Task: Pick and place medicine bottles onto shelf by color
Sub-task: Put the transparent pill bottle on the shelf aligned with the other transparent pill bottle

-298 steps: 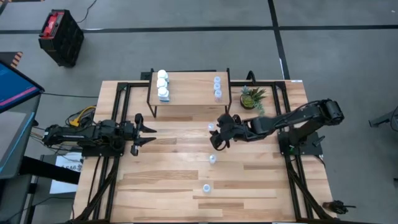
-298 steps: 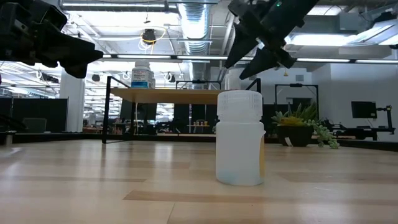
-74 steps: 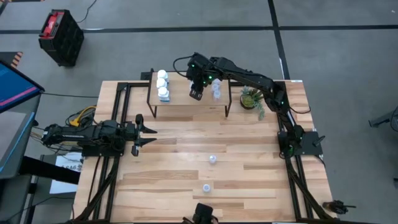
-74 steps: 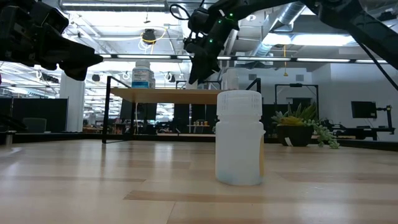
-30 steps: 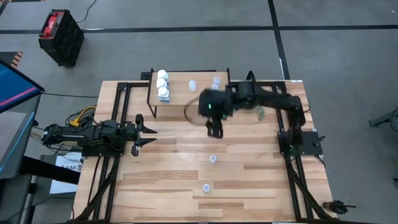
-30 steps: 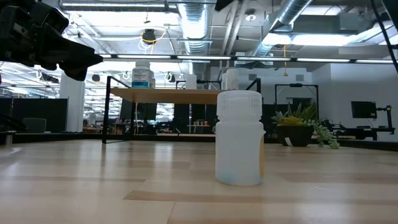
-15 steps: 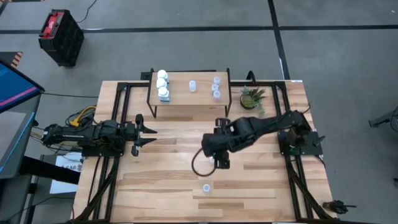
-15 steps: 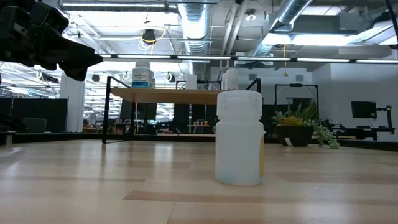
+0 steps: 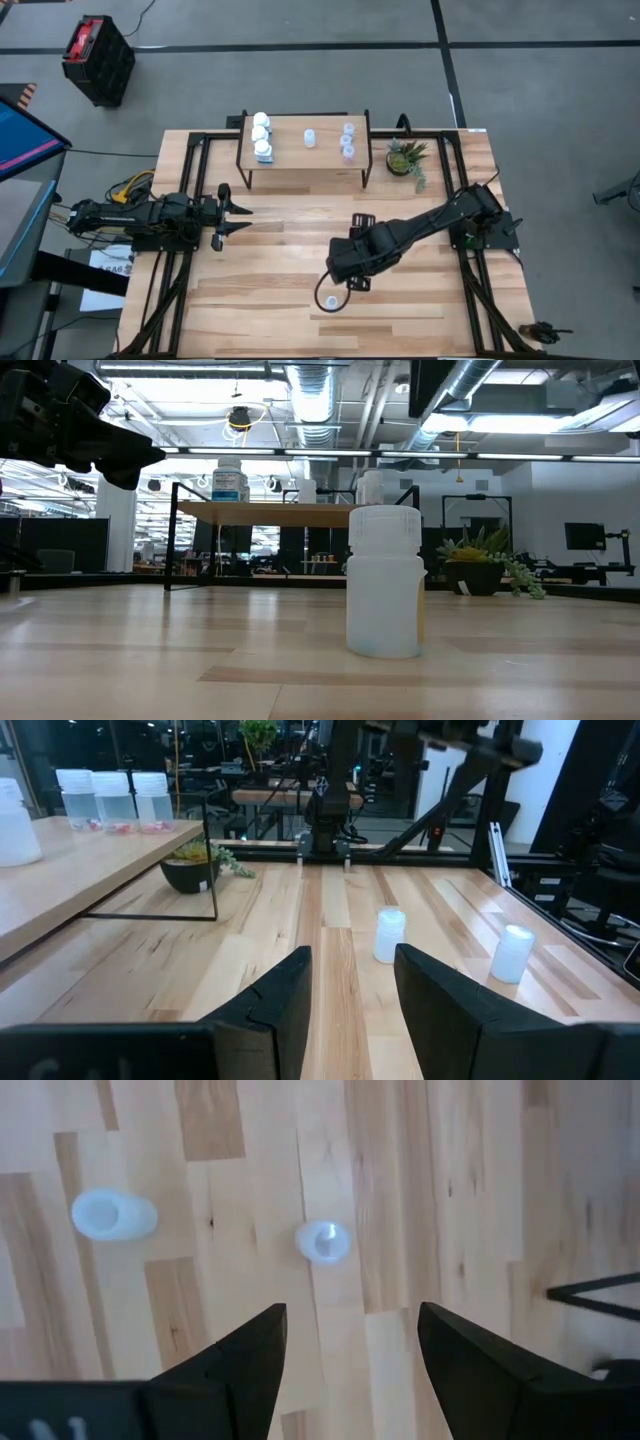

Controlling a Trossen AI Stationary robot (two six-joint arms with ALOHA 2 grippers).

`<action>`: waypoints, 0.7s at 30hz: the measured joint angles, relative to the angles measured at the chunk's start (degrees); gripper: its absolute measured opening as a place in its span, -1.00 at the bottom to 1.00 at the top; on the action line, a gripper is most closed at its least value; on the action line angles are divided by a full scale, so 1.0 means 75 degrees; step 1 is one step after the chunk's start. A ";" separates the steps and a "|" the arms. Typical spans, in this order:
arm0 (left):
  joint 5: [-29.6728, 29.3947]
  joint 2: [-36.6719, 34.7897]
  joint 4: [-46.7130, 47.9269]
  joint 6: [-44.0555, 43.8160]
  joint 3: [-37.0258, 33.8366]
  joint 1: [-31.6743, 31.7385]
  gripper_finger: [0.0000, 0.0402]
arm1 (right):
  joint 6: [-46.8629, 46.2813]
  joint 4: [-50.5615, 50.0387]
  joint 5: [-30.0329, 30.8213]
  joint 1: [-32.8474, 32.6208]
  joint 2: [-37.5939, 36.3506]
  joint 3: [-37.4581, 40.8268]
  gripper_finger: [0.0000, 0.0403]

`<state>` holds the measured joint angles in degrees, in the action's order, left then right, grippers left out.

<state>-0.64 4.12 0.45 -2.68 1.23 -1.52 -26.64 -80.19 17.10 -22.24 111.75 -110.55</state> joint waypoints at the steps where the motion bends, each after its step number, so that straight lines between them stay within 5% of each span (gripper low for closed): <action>1: 0.0000 0.0000 0.0000 -0.0003 0.0000 0.0000 -0.34 | -0.0058 0.0024 0.0000 -0.0003 0.0002 0.0103 0.24; 21: 0.0000 0.0002 0.0000 -0.0003 0.0000 0.0000 -0.34 | -0.0781 -0.0966 0.0113 0.0003 -0.0130 0.1138 0.24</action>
<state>-0.64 4.13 0.45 -2.70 1.23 -1.52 -32.50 -87.44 17.95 -22.22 110.78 -102.01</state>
